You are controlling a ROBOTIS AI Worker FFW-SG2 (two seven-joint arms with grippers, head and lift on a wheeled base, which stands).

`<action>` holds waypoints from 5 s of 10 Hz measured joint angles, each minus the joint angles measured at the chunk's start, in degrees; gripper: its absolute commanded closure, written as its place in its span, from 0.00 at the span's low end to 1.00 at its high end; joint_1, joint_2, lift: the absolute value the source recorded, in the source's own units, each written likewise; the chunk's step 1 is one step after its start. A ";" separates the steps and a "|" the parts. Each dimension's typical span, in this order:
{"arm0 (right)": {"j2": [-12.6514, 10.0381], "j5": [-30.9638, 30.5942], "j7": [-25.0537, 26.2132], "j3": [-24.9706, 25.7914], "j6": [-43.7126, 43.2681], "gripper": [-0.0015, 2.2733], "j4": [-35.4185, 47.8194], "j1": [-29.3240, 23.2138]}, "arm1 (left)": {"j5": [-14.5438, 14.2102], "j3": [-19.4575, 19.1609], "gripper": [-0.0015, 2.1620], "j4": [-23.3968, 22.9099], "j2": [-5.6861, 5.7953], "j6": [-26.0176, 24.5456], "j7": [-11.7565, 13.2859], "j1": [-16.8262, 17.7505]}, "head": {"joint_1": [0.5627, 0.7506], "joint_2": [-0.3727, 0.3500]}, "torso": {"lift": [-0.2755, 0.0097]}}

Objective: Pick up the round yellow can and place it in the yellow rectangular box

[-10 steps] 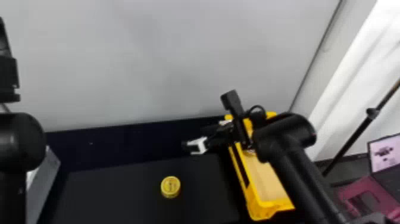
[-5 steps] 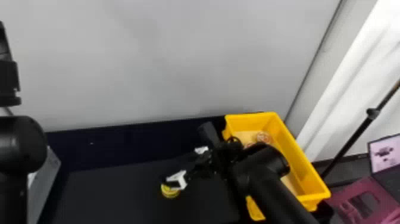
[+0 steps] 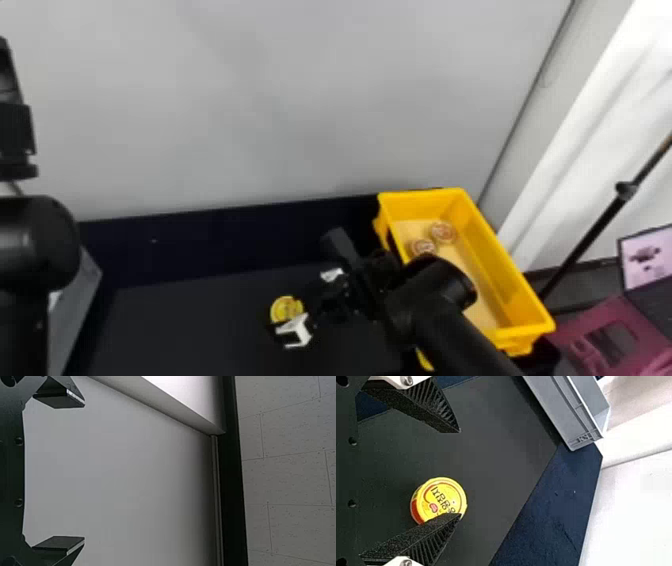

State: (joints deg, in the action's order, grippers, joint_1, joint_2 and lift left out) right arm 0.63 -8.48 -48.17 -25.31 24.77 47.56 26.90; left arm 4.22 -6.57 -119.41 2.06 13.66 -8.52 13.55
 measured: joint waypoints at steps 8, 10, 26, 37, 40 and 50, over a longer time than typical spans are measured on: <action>2.00 -2.27 1.57 -3.13 -7.45 0.00 -7.06 2.80 | 0.05 1.11 0.03 1.47 -0.65 1.71 0.00 0.75 | 0.70 0.41 | 0.95; 1.11 -1.67 4.16 -1.48 -10.61 0.00 -9.17 2.73 | 0.01 1.03 0.03 1.61 -0.54 2.00 0.38 0.69 | 0.70 0.41 | 0.95; -0.63 -0.75 9.00 1.21 -16.73 0.06 -14.82 0.67 | -0.11 1.18 0.03 1.18 -0.12 2.72 1.41 1.31 | 0.70 0.41 | 0.95; -0.39 -3.08 7.32 2.10 -16.39 0.30 -9.00 -1.18 | -0.17 0.44 0.03 0.46 -0.21 2.40 1.75 0.60 | 0.70 0.41 | 0.95; 2.12 -4.16 5.97 4.36 -12.58 0.30 0.42 -4.12 | -0.17 -0.12 0.03 -0.24 -0.11 1.80 1.78 0.03 | 0.70 0.41 | 0.95; 11.32 -15.67 2.27 27.15 -0.85 0.30 31.40 -13.00 | 0.11 -0.38 0.03 -2.41 1.63 -2.78 2.96 -0.40 | 0.70 0.41 | 0.95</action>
State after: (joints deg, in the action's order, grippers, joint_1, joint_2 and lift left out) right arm 11.95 -24.15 -45.90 1.84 23.92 78.97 13.90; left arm 4.32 -6.95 -121.82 3.69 10.88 -5.56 13.15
